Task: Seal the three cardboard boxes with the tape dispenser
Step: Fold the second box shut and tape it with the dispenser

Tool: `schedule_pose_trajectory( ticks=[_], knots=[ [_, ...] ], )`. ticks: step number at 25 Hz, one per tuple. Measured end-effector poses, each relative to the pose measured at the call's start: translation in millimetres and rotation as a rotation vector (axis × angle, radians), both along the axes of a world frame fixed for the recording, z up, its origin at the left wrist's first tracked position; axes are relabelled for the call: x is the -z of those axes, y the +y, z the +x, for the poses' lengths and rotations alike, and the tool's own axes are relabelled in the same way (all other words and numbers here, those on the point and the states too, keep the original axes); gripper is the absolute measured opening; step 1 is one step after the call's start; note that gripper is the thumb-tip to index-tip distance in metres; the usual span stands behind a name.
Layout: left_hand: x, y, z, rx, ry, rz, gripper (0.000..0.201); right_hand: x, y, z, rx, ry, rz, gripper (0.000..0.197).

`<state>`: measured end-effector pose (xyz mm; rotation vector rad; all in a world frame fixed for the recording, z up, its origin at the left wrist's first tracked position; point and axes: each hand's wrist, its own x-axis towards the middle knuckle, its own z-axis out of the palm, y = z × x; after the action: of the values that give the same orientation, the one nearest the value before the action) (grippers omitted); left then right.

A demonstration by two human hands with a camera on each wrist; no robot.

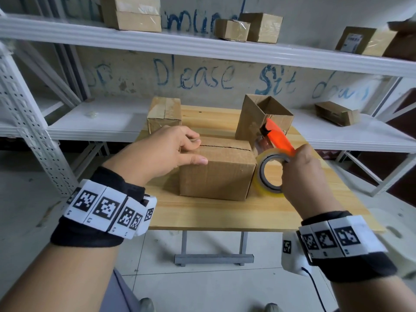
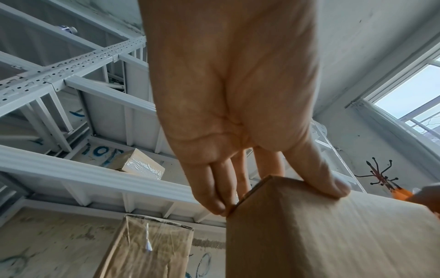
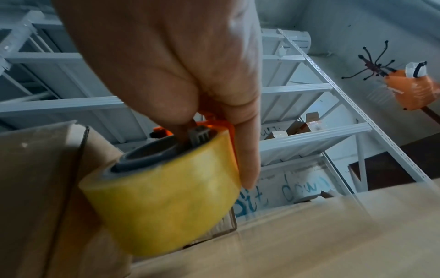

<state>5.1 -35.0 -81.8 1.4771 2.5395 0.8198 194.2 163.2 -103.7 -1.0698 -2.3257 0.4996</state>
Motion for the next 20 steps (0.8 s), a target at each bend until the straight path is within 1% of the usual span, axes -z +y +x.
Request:
schedule_pose_trajectory(
  ticks=[3, 7, 10, 12, 13, 16, 20],
  knots=[
    [-1.6, -0.4, 0.5, -0.013, -0.025, -0.005, 0.054, -6.4, 0.0, -2.5, -0.024, 0.144, 0.126, 0.012],
    [-4.0, 0.1, -0.4, -0.037, -0.058, -0.04, 0.064, -18.4, -1.7, -6.8, -0.05, 0.271, 0.234, 0.032],
    [-5.4, 0.1, -0.3, -0.063, -0.071, -0.061, 0.069, -26.8, -7.4, -9.1, -0.102, 0.365, 0.239, 0.043],
    [-5.3, -1.0, 1.2, -0.079, -0.082, -0.073, 0.076, -29.6, -9.5, -11.7, -0.173, 0.397, 0.259, 0.045],
    [-5.2, -1.9, 2.2, -0.077, -0.096, -0.07, 0.075, -29.9, -9.2, -13.2, -0.214, 0.413, 0.271, 0.045],
    [-5.3, -2.8, 5.8, -0.047, -0.133, -0.037, 0.068, -31.3, -4.7, -18.7, -0.304, 0.435, 0.313, 0.047],
    [-4.5, 7.6, 18.3, -0.013, -0.078, -0.009, 0.061, -37.0, -5.6, -24.4, -0.34, 0.45, 0.348, 0.055]
  ],
)
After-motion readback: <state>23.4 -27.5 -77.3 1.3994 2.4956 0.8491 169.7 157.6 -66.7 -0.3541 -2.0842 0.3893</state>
